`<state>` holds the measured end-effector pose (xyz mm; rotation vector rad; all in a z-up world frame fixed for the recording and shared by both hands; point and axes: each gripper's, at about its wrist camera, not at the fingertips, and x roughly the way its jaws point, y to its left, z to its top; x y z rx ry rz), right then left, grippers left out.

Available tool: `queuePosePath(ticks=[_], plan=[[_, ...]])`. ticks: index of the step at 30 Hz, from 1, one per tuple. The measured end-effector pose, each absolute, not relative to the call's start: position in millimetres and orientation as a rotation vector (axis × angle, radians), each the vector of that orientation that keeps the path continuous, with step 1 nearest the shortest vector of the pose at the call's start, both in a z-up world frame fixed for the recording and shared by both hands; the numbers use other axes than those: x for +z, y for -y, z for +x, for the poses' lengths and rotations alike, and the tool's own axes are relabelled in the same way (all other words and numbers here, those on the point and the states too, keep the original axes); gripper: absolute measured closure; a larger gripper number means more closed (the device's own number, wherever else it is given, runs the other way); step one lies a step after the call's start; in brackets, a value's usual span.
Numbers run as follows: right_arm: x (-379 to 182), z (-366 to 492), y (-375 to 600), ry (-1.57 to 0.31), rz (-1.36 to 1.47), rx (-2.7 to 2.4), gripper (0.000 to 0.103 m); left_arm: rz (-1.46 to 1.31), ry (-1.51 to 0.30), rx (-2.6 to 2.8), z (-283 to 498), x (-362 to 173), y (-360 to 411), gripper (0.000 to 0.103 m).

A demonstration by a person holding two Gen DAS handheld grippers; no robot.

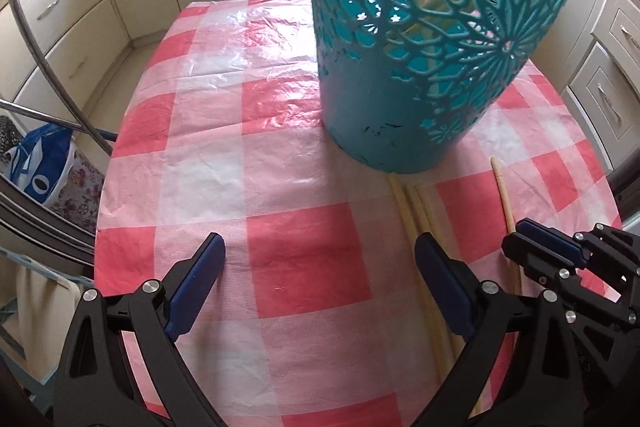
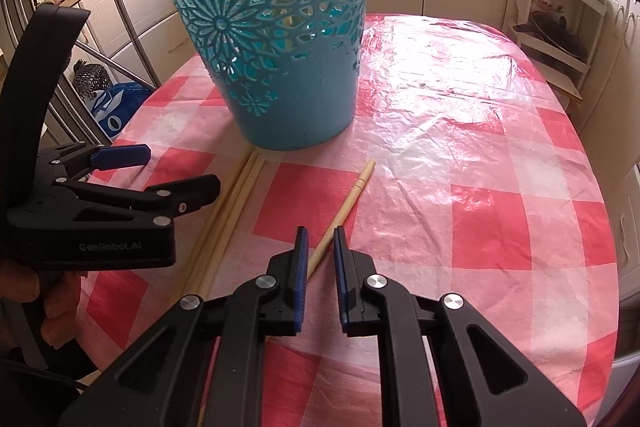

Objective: Organize utensils
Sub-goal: 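Return both grippers to the loose sticks beside the basket, then close the left gripper on a wooden stick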

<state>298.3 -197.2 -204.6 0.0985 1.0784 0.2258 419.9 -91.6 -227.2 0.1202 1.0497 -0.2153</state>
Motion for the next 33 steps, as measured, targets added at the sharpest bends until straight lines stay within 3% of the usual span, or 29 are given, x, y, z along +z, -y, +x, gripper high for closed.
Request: queuePosePath(ticks=[7, 13, 16, 21, 23, 29, 33], plan=[[-204.9, 298.2, 196.2, -1.08, 0.096, 0.221, 0.09, 0.207, -1.035, -0.23, 411.3, -230.9, 107.2, 0.013], [-205.8, 301.4, 201.3, -1.082, 0.11, 0.196, 0.089, 0.206, -1.011, -0.237, 413.9, -227.9, 104.3, 0.025], [-207.4, 305.9, 205.8, -1.076, 0.127, 0.18, 0.089, 0.204, -0.995, -0.271, 415.9, -227.2, 108.7, 0.038], [-207.4, 308.2, 202.7, -1.075, 0.099, 0.209, 0.09, 0.249, -0.962, -0.394, 406.0, -223.8, 123.1, 0.079], [-206.1, 306.9, 198.6, -1.091, 0.076, 0.262, 0.091, 0.262, -0.963, -0.453, 405.7, -224.1, 124.9, 0.086], [-200.0, 306.3, 191.6, -1.141, -0.024, 0.33, 0.09, 0.366, -0.976, -0.592, 402.6, -219.0, 126.9, 0.095], [-200.8, 313.0, 203.6, -1.139, 0.043, 0.252, 0.072, 0.477, -0.943, -0.612, 395.7, -216.9, 136.4, 0.096]])
